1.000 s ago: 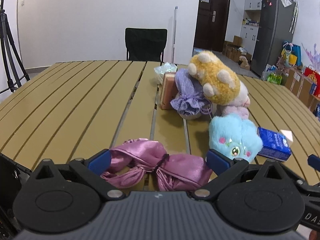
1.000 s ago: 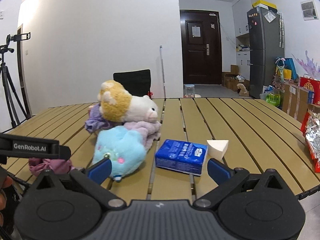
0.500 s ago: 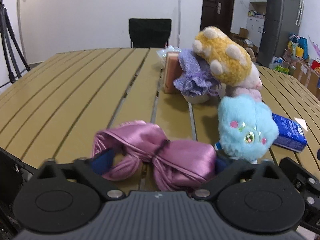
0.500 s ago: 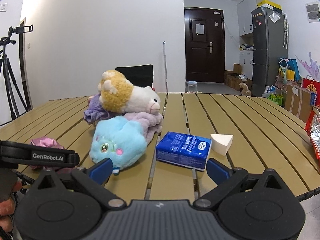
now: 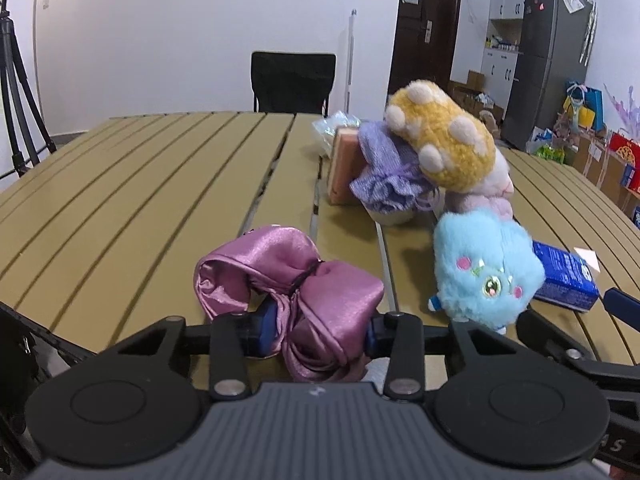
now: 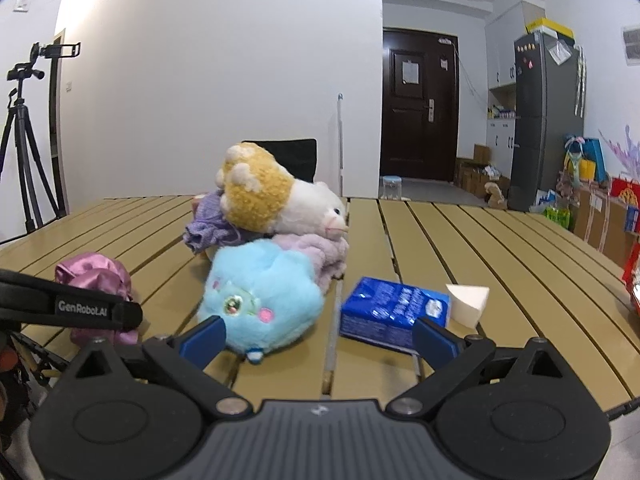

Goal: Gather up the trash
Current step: 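Close the left gripper on the pink bow while the right gripper grasps the blue plush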

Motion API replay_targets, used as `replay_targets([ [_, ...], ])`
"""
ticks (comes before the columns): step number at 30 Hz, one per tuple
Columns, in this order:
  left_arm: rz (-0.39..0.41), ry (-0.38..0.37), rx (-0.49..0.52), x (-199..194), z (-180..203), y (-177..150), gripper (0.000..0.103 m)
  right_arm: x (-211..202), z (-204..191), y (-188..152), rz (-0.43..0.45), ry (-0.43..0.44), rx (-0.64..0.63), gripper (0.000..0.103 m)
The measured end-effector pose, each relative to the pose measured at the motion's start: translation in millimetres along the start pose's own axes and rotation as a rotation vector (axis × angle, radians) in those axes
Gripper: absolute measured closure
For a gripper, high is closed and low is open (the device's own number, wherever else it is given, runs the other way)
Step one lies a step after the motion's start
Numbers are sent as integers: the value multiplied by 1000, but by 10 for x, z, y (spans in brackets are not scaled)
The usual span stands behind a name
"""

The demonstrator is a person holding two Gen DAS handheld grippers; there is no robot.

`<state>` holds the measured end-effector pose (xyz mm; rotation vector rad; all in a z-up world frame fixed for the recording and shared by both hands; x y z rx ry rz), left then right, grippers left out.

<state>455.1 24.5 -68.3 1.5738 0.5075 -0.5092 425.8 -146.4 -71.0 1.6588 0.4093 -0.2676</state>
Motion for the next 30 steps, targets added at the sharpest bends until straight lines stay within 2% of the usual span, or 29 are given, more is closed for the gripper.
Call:
replay_targets([
  [8,55,37,-14,-101,-152,54,62,143,-285,39,50,8,-59,4],
  [12,76,60,-24,-151,-269,61,62,269,-373,54,43,19,-44,7],
  [21,92,98,-38,-176,-461,58,62,558,-453,43,7,-23,-28,10],
  [25,102,97,-35,-189,-455,56,62,677,-456,9,-32,-55,-28,18],
  [29,109,99,-25,-199,-420,42,62,741,-457,-31,-58,-25,-16,32],
  [30,110,100,-23,-197,-410,40,62,740,-465,-34,-60,-17,-16,33],
])
Point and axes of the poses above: each gripper's, at about its wrist camera, not at the fingertips, and x roughly the way its jaws point, z to its right, y to its top, the point moved 3 cm from there along x, roughly the way its jaws point, and after that the axes turned 8 degrees about x, right-handed, at the moved point
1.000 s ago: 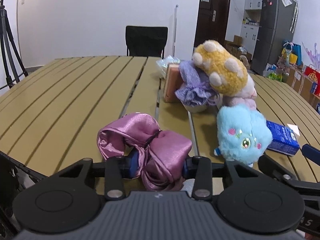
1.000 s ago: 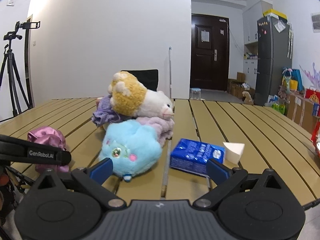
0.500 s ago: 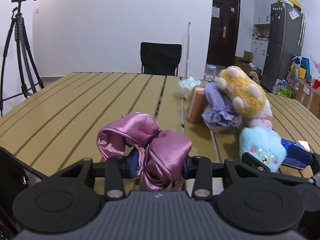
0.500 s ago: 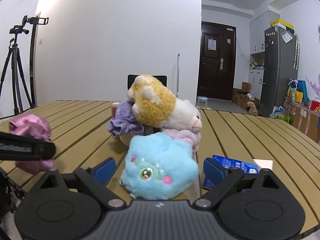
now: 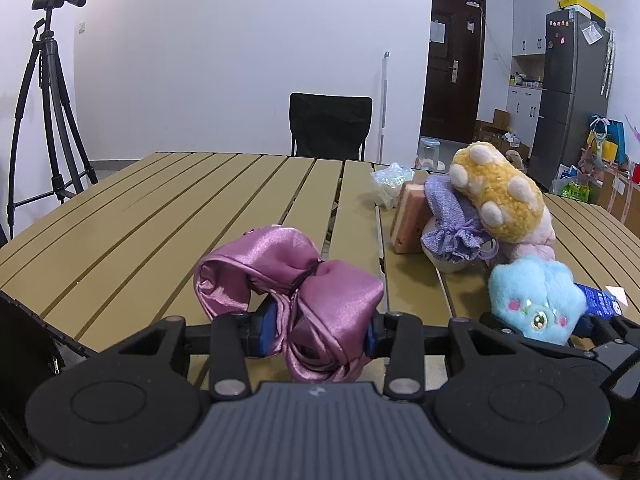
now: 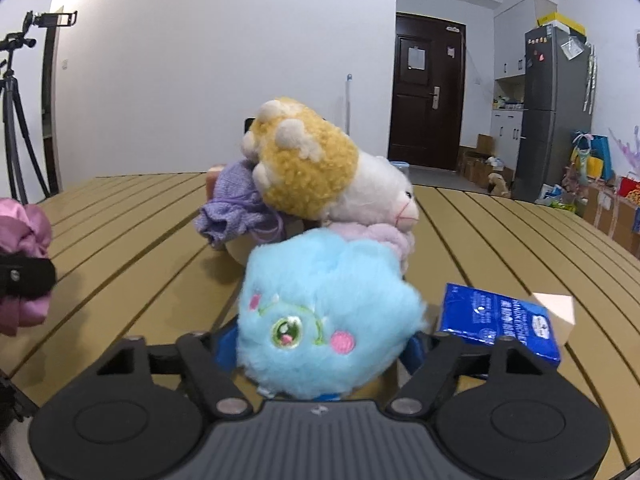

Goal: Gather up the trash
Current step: 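Close the left gripper on the pink bow while the right gripper grasps the blue plush, then lift the pink bow and blue plush and carry both over the black bin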

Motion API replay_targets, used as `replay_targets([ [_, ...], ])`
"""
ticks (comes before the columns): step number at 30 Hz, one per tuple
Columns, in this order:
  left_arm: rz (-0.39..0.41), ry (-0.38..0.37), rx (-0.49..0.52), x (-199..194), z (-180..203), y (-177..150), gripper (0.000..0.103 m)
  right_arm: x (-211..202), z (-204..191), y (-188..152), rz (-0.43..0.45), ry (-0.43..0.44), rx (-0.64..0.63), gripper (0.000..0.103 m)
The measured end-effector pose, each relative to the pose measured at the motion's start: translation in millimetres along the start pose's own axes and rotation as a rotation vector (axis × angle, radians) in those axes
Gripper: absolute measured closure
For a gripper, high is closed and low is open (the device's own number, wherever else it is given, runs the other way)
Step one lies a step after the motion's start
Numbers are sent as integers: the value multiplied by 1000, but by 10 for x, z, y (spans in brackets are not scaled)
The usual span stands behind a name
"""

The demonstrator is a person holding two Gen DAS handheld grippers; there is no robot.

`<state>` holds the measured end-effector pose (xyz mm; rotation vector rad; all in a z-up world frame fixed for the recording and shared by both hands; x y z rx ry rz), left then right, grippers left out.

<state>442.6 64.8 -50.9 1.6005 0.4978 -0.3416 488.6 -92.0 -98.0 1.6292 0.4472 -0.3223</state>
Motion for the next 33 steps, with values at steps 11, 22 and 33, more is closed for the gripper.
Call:
replay_targets([
  [11,24,-4,2,-87,2,6,62,-201,14,17,27,32,-5,36],
  [22,68,-13,13,-314,54,13,62,-594,100,59,74,73,-10,36],
  [33,117,-14,13,-689,118,-20,62,-1041,185,50,116,93,-26,36],
])
Point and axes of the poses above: each gripper's, at about its wrist camera, not at the fingertips, and x roughly the way its jaws point, z to its right, y to its top, the point moved 3 cm from there along x, roughly the way its jaws point, and after that the axes turned 8 degrees about x, right-handed, at the moved point
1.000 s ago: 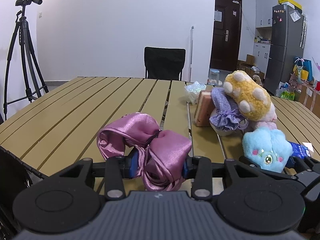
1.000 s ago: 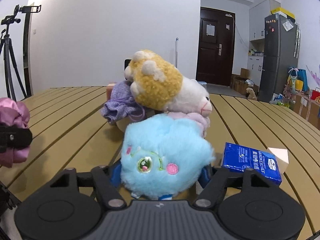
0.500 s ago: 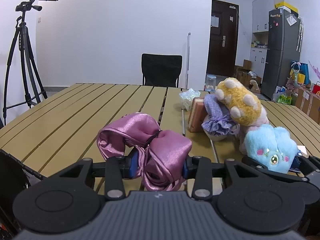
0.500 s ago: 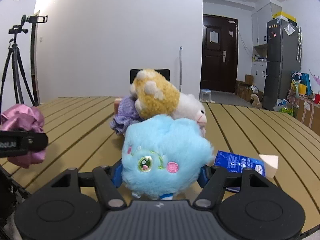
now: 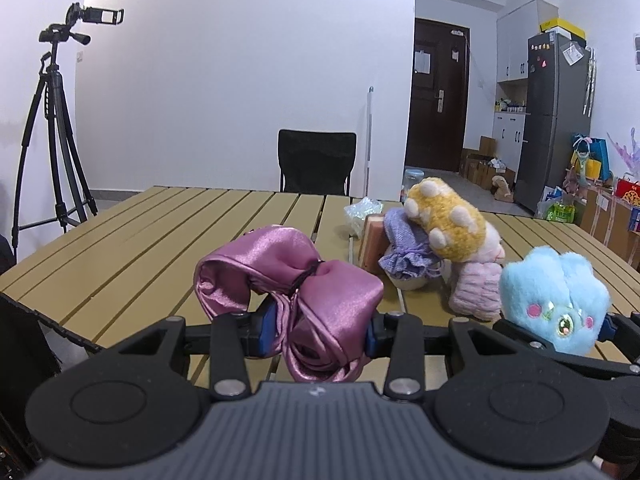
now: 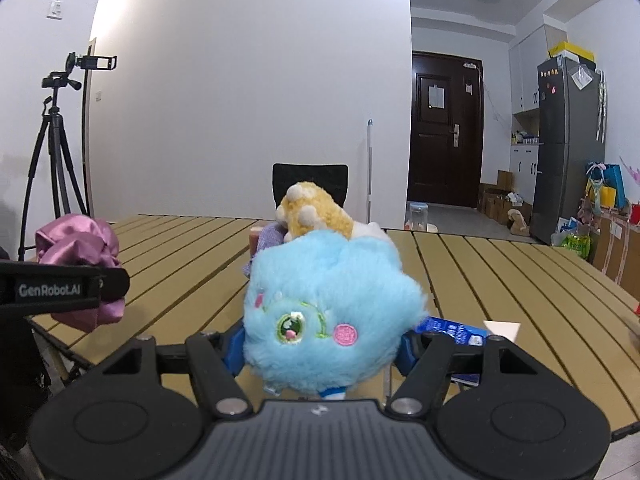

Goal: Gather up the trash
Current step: 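Lift the pink bow and blue plush and carry both over the black bin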

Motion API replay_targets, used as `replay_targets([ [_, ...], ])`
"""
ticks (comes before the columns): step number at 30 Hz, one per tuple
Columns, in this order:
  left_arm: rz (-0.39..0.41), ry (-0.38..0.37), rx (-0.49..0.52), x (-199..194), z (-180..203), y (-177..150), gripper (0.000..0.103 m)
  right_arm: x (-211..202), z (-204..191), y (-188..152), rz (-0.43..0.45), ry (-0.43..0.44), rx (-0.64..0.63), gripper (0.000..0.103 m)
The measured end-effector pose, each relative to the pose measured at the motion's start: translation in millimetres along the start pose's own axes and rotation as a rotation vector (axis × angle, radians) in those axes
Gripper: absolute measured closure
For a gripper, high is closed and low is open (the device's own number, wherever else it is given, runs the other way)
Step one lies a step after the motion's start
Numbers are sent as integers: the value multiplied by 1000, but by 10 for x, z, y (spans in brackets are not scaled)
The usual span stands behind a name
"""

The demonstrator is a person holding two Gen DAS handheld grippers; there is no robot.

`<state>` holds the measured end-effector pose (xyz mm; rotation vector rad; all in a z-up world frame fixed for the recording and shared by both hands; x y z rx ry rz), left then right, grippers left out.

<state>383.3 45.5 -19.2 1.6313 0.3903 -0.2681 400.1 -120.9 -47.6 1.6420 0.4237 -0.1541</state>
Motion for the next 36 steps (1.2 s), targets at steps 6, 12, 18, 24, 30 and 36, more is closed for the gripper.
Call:
replay_targets([
  [6,18,-10,-3,-231,25,-23,62,-288,19,-22,18,0,-16,36],
  [12,19,-28,-9,-479,65,-103,62,-571,95,-132,11,-8,-10,36],
  [18,8,-44,-10,-723,90,-236,62,-812,192,-247,-3,-23,-9,36],
  [24,-17,-53,4,-942,118,-408,62,-1045,241,-436,-38,-35,-4,36],
  [30,-44,-62,34,-1138,178,-592,62,-1258,307,-617,-77,-48,9,36],
  [36,-78,-81,62,-1242,254,-772,62,-1474,388,-855,-123,-64,24,36],
])
Point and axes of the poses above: each gripper's, at about its wrist camera, not at the fingertips, and x roughly the way its jaws point, z to its right, y to its top, the point moved 3 cm from there along x, roughly the way its jaws point, and after that the axes turned 8 degrees about x, right-handed, at the moved point
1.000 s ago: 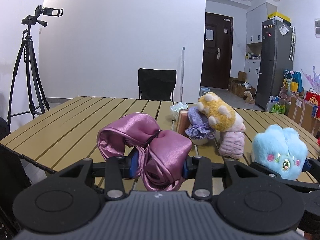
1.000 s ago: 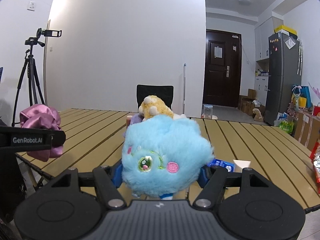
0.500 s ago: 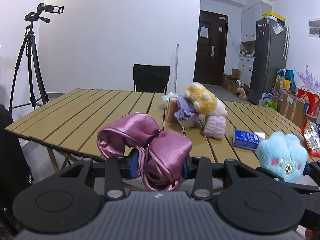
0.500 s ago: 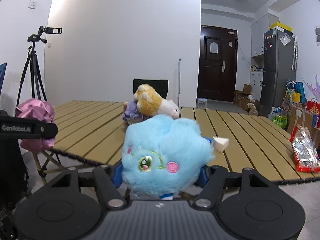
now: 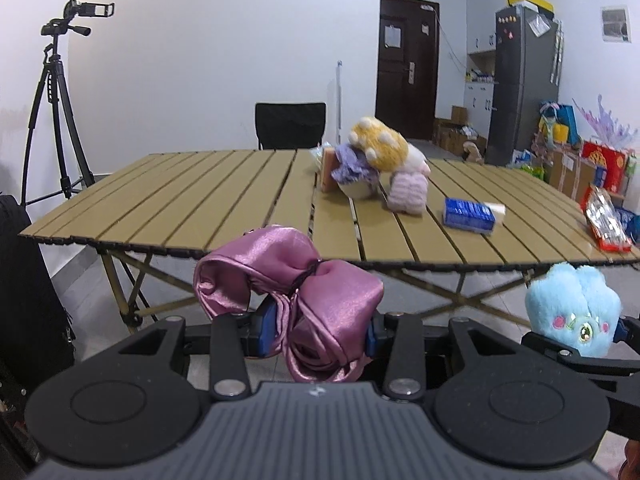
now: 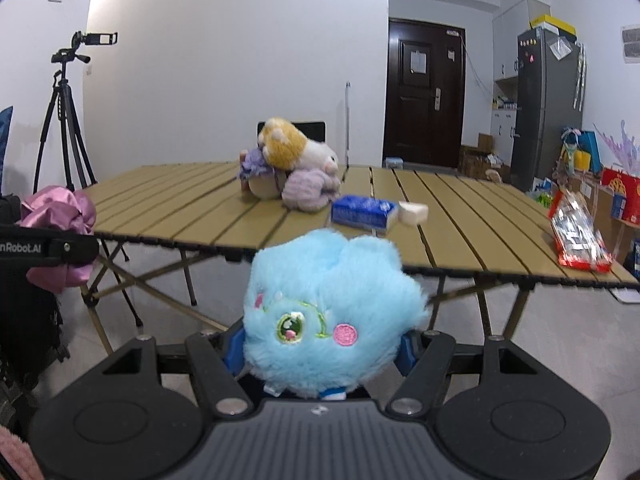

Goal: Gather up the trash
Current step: 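Lift the pink bow and blue plush and carry both over the black bin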

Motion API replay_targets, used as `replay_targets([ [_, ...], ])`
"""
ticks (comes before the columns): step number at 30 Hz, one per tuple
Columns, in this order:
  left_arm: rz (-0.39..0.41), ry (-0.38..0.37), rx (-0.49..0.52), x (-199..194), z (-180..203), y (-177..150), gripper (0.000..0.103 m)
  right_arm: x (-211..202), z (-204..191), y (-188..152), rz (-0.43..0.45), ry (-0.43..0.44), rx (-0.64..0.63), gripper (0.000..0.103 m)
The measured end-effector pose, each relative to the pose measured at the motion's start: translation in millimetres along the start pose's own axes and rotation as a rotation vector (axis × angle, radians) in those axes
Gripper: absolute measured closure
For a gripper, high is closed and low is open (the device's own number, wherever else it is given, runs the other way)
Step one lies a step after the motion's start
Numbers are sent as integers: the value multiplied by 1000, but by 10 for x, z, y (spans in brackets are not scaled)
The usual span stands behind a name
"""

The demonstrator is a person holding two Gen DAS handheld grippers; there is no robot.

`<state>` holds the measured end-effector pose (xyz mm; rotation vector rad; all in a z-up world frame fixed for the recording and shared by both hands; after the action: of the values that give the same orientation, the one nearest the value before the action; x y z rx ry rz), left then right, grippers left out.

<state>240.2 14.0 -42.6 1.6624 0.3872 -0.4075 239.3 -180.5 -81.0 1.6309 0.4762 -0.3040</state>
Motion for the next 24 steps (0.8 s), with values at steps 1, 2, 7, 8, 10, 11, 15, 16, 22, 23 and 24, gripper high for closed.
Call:
replay_targets([
  [1,-7,-3,6,-8,18,-35,62,-23,17,-37,-9,-2,2,36],
  [2,-14,-5,12,-17,35,-71,62,-43,31,-67,-19,-5,3,36],
  [7,-51,-16,39,-43,99,-259,62,-114,78,-272,-65,-16,10,36],
  [8,-57,-15,47,-45,114,-295,62,-125,90,-298,-75,-18,11,36],
  [10,-73,-19,55,-44,133,-367,62,-130,102,-369,-95,-22,13,36],
  [11,-82,-21,57,-40,138,-407,62,-132,108,-407,-106,-24,14,36],
  [15,-119,-22,75,-10,163,-557,62,-135,127,-572,-146,-30,16,36],
  [16,-129,-24,78,3,168,-595,62,-127,133,-609,-158,-32,17,36],
  [22,-190,-28,94,99,207,-792,62,-71,213,-866,-236,-49,28,36],
  [23,-200,-30,96,118,217,-821,62,-61,234,-902,-248,-53,35,36],
  [24,-209,-32,98,139,223,-849,62,-45,258,-937,-261,-57,42,36],
])
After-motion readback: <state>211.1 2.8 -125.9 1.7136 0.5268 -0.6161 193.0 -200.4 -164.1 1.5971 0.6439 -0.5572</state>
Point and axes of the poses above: each gripper's, at about its wrist camera, not at the fingertips, and x roughly the way its jaws point, z to its right, y to its top, the point moved 3 cm from there along x, roughly the way its jaws point, and after that the axes turned 8 degrees about x, right-handed, at the moved point
